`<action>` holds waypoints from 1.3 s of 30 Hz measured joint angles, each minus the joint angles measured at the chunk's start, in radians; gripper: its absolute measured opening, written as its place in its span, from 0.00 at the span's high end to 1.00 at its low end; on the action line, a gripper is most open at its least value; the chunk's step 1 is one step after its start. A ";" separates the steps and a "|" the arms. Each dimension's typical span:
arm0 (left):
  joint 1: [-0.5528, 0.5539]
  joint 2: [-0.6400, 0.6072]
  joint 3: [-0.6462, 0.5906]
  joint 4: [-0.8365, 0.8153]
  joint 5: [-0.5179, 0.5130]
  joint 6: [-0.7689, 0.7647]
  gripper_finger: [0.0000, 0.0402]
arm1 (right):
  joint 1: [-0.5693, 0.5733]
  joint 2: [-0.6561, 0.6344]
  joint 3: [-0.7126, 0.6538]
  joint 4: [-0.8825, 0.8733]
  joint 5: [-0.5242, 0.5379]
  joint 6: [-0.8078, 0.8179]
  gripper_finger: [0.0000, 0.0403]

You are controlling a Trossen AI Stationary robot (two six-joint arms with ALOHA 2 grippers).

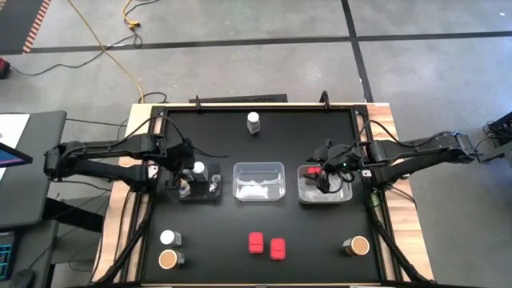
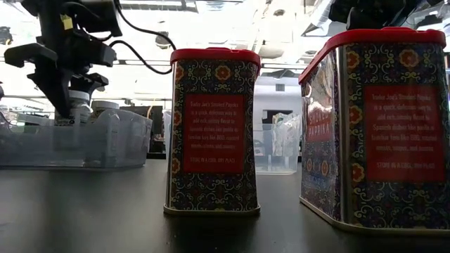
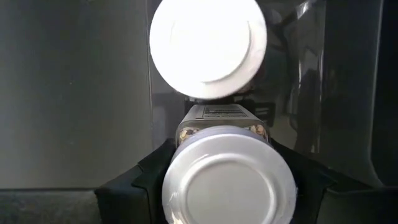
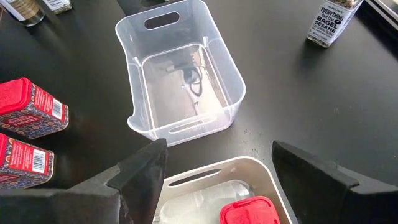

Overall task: Sort spices by type
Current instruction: Put the top right white seasoning bottle into the black bin

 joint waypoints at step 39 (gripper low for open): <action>0.067 0.014 -0.006 0.036 0.049 0.017 0.49 | 0.000 0.000 0.000 0.000 0.000 0.000 0.21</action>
